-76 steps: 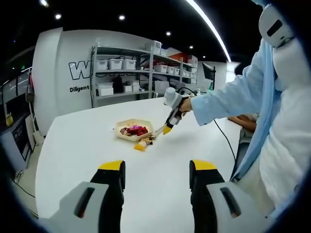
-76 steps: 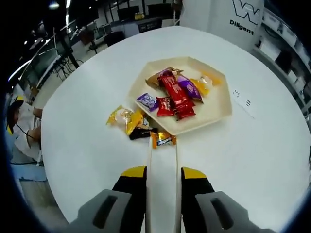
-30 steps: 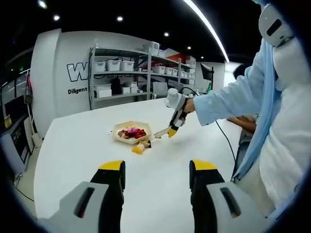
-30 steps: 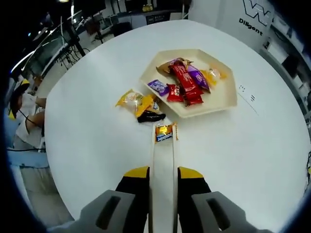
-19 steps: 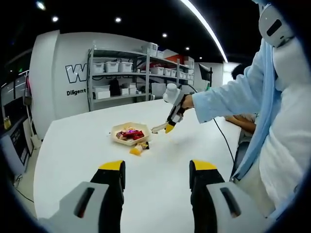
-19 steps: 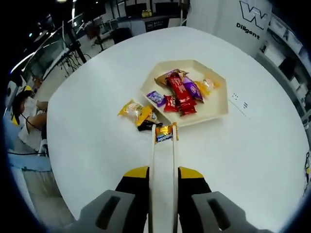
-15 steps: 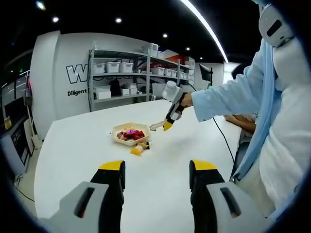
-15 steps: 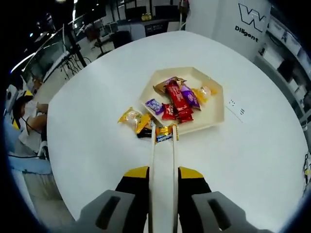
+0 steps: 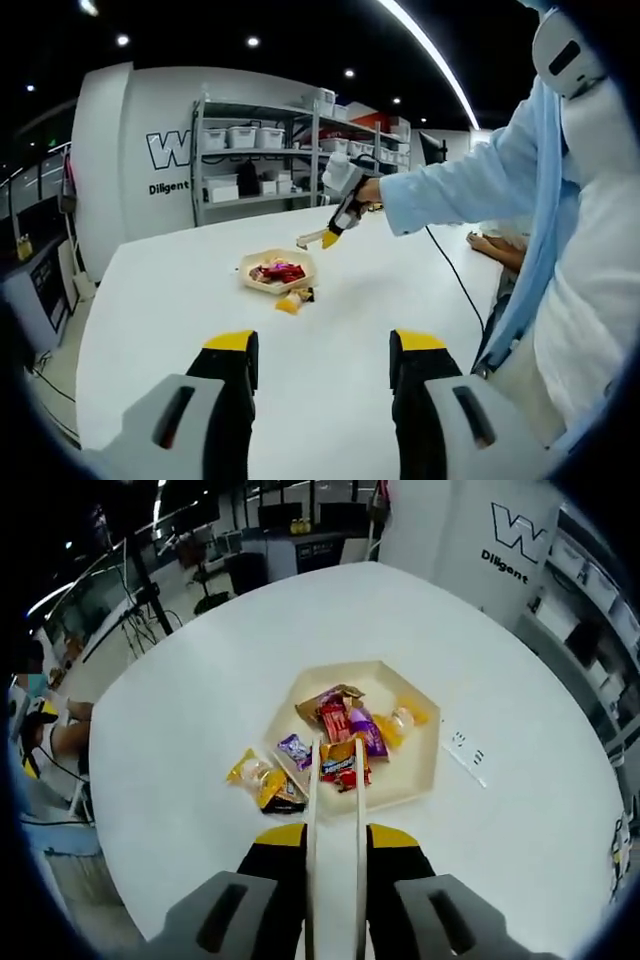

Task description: Place the target food into the container with the food tongs after gripping and lifting it, then release it inside without dropping or visibly crushing the food.

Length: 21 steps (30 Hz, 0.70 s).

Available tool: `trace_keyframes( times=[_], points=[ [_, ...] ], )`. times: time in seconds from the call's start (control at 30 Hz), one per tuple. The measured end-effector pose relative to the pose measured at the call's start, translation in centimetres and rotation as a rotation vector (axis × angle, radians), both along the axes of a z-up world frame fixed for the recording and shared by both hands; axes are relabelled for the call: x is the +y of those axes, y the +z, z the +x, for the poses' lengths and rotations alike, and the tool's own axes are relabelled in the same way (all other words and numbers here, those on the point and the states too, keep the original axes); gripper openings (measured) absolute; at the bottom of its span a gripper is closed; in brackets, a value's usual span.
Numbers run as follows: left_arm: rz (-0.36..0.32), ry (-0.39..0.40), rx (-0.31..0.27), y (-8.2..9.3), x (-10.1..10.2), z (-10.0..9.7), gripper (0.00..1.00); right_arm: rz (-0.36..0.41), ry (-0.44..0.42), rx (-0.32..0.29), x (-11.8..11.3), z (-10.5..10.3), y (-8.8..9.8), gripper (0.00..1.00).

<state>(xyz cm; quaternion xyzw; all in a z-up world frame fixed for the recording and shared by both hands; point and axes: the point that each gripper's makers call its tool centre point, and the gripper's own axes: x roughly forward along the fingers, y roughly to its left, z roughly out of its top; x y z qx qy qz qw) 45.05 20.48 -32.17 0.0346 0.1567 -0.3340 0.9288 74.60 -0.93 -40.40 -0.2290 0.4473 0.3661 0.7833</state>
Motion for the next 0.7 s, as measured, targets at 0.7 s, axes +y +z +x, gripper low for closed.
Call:
trace_keyframes(
  times=[0.7],
  points=[
    [-0.002, -0.037, 0.002, 0.0, -1.5, 2.2, 0.51, 0.019, 0.072, -0.001, 0.5, -1.9, 0.5, 0.14]
  ],
)
